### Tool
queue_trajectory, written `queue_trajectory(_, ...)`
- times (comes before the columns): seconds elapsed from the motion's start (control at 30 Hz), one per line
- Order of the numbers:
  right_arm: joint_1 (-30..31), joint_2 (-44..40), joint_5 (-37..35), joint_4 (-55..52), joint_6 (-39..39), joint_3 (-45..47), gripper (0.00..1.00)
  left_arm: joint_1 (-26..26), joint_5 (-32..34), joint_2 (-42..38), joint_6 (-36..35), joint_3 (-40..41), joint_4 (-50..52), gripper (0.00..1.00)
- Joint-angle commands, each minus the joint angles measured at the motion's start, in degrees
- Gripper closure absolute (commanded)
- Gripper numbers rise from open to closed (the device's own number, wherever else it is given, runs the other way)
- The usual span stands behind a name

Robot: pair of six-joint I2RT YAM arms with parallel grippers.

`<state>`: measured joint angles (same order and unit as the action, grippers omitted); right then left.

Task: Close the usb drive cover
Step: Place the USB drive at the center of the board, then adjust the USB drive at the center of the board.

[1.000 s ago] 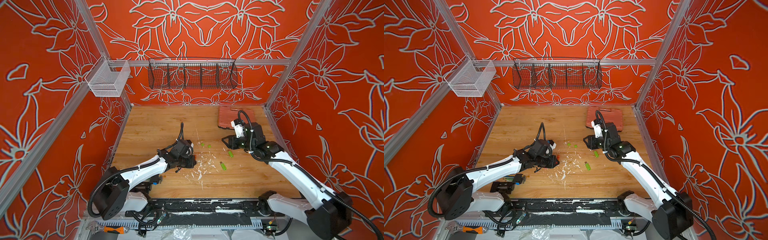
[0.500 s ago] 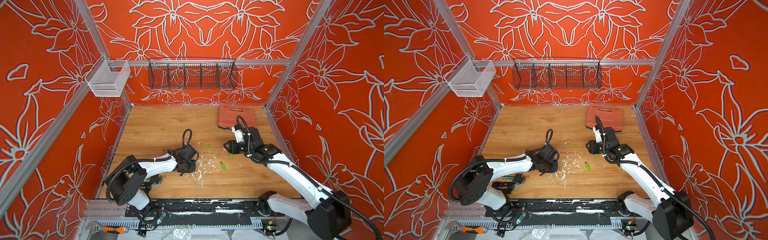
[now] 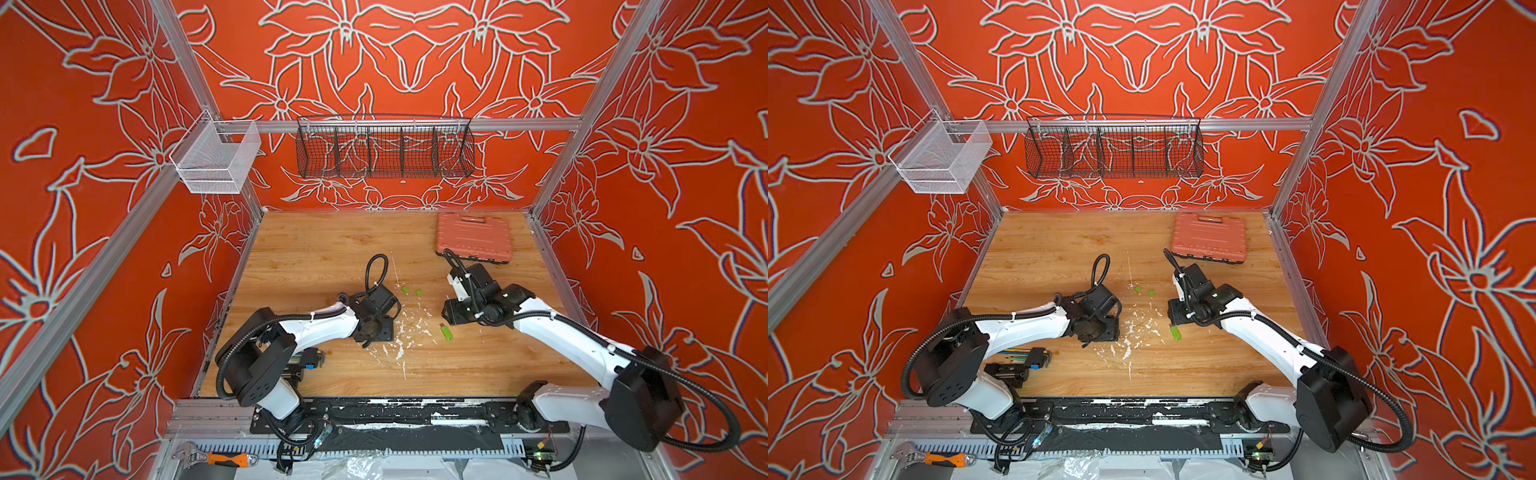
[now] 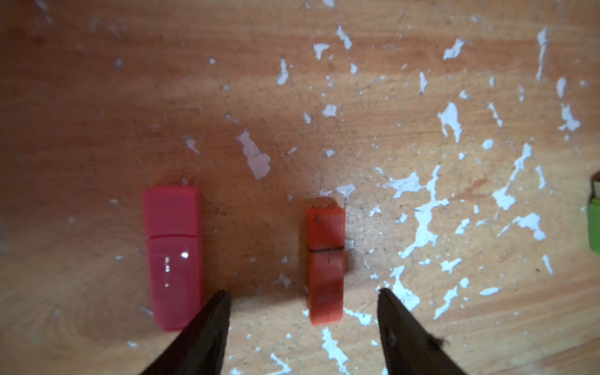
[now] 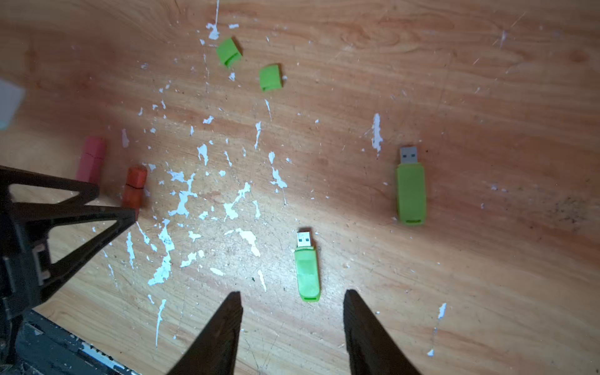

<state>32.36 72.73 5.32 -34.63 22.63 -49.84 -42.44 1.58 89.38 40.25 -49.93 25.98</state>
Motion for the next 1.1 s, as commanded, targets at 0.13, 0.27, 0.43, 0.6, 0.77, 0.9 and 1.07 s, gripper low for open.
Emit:
queue_trajectory(0.13, 2.24, 8.29, -1.56, -2.64, 2.34, -0.99, 0.47, 0.16, 6.57, -9.3, -5.4, -8.41, 3.65, 0.19)
queue_trajectory(0.27, 2.66, 12.54, -1.14, -2.03, 1.8, -1.73, 0.46, 0.47, 6.41, -14.04, -7.96, -9.31, 3.83, 0.17)
queue_trajectory(0.43, 3.77, 16.97, -1.49, -2.77, 1.67, -2.79, 0.46, 0.6, 6.41, -17.39, -7.61, -6.69, 4.54, 0.17)
queue_trajectory(0.6, 6.51, 19.37, 1.71, -1.16, 4.04, -2.87, 0.47, 0.84, 5.78, -18.81, -6.14, -3.89, 4.19, 0.17)
queue_trajectory(0.77, 7.15, 17.73, 9.07, 3.01, 7.79, -1.84, 0.48, 0.86, 4.13, -16.91, -6.61, -3.73, 3.47, 0.18)
queue_trajectory(0.9, 4.16, 10.24, 2.33, -2.14, 8.04, -3.07, 0.46, 0.37, -2.23, -12.08, -7.68, -4.96, -0.13, 0.25)
queue_trajectory(1.07, -5.58, -2.86, -2.98, -6.07, 6.75, -1.28, 0.46, -5.06, -8.52, 0.41, -15.84, -12.39, -4.96, 0.25)
